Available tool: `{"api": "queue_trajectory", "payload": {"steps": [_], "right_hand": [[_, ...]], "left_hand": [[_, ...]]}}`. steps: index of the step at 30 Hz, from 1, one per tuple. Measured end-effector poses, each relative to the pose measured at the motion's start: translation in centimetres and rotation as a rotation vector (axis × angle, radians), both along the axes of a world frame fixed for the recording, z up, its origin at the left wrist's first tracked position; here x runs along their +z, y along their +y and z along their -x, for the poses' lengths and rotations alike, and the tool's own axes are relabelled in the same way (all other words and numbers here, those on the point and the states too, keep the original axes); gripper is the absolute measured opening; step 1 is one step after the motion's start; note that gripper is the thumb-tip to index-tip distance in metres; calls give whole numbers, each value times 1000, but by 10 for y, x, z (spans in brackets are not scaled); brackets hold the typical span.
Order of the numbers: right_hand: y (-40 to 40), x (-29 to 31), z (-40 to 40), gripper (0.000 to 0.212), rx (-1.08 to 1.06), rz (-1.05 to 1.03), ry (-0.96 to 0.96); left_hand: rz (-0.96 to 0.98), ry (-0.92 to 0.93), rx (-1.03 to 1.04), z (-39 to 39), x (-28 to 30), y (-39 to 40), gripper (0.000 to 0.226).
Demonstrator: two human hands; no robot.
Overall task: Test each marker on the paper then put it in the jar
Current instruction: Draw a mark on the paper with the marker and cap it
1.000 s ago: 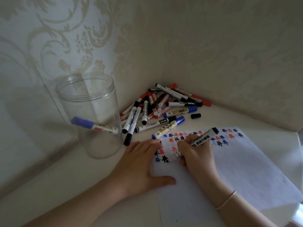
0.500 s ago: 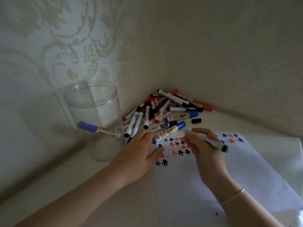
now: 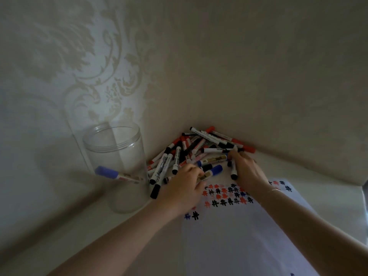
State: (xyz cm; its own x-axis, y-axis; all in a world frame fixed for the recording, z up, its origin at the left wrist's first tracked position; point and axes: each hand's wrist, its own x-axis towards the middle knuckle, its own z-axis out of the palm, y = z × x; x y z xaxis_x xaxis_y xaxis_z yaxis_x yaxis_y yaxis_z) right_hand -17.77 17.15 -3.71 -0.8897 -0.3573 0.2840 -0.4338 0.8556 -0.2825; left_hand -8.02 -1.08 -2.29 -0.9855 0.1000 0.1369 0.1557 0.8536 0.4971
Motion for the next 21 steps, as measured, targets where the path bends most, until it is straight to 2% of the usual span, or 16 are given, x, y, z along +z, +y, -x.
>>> {"api": "queue_trajectory", "payload": {"steps": [3, 7, 12, 15, 17, 19, 20, 21], "right_hand": [[-8, 6, -5, 40, 58, 173, 63], [-26, 15, -23, 34, 181, 451, 108], [-40, 21, -39, 48, 271, 411, 195], [-41, 25, -46, 45, 378, 436, 194], [-36, 29, -48, 38, 415, 453, 186], [-34, 37, -54, 19, 411, 652, 84], [-33, 44, -56, 12, 408, 839, -13], [-32, 50, -57, 14, 396, 1029, -111]], "left_hand": [[-88, 44, 25, 5, -1, 0, 34], [-388, 11, 82, 9, 6, 3, 32], [-631, 75, 51, 9, 16, 11, 30], [-915, 3, 137, 11, 19, 12, 17], [-981, 5, 175, 12, 19, 8, 14], [-973, 51, 187, 13, 18, 4, 14], [-952, 76, 196, 13, 18, 3, 13], [-913, 100, 204, 12, 18, 2, 13]]}}
